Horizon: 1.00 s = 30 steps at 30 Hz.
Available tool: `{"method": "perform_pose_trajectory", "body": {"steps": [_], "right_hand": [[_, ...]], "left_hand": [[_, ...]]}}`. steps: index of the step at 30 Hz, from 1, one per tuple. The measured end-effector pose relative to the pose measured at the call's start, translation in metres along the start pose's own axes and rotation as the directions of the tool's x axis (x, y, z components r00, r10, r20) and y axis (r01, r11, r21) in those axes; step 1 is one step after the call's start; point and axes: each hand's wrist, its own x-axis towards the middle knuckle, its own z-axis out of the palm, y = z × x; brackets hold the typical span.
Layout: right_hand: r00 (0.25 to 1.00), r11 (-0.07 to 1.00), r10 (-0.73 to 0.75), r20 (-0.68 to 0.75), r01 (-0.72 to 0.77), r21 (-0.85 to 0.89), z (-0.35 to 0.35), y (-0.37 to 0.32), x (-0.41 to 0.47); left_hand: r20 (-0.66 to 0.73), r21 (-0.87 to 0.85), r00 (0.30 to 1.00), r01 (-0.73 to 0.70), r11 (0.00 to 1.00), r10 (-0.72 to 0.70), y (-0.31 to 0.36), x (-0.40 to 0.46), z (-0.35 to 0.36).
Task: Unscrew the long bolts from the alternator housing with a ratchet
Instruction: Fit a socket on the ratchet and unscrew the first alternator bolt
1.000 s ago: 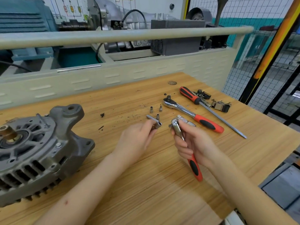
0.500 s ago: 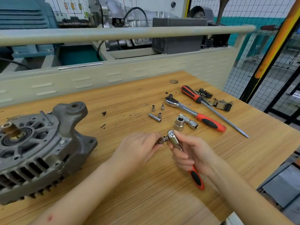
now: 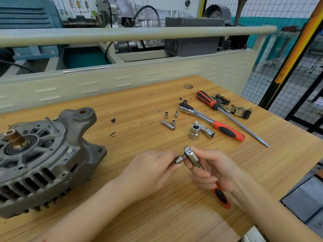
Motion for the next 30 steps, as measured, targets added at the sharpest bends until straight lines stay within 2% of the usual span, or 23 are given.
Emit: {"method": "perform_pose_trajectory", "body": {"steps": [3,6,9,12,14,17,21,24,26,28,30], "right_hand": [[0.999,0.998,0.026,-0.021,-0.025,0.049,0.003,0.001,0.001],[0.999,0.997,0.044,-0.032,-0.042,0.061,0.006,0.002,0.002],[0.997,0.997,0.063,-0.044,-0.061,0.049,0.006,0.002,0.003],[0.996,0.996,0.084,-0.028,-0.083,0.024,0.006,0.002,0.003],[0.995,0.994,0.104,-0.006,-0.104,0.020,0.006,0.000,0.002],[0.991,0.990,0.134,-0.009,-0.135,-0.030,0.006,-0.003,0.001],[0.988,0.988,0.150,0.036,-0.148,-0.051,0.007,-0.006,0.000],[0.982,0.989,0.148,0.118,-0.149,-0.007,0.007,-0.005,0.001],[0.981,0.988,0.150,0.123,-0.153,0.011,0.008,-0.005,0.001],[0.986,0.988,0.156,0.065,-0.155,-0.009,0.011,-0.005,0.003],[0.987,0.981,0.156,-0.020,-0.158,-0.117,0.017,-0.007,0.007]], "left_hand": [[-0.003,0.038,0.999,0.042,0.998,-0.041,0.000,-0.002,0.002],[0.000,0.123,1.000,0.023,0.992,-0.023,0.000,-0.002,0.002],[0.015,0.121,0.999,0.032,0.992,-0.034,0.000,-0.004,0.003],[0.049,-0.056,0.993,0.114,0.992,-0.111,-0.001,-0.007,0.003],[0.095,-0.211,0.977,0.209,0.955,-0.193,-0.003,-0.007,0.003],[0.216,-0.396,0.936,0.344,0.851,-0.278,-0.003,-0.007,0.001],[0.265,-0.576,0.902,0.431,0.694,-0.340,0.005,-0.005,-0.004],[0.274,-0.640,0.889,0.453,0.621,-0.366,0.007,-0.005,-0.006],[0.266,-0.620,0.894,0.446,0.645,-0.362,0.008,-0.005,-0.006],[0.245,-0.571,0.893,0.448,0.688,-0.378,0.009,-0.005,-0.004],[0.236,-0.548,0.867,0.492,0.676,-0.439,0.006,-0.002,-0.002]]}}
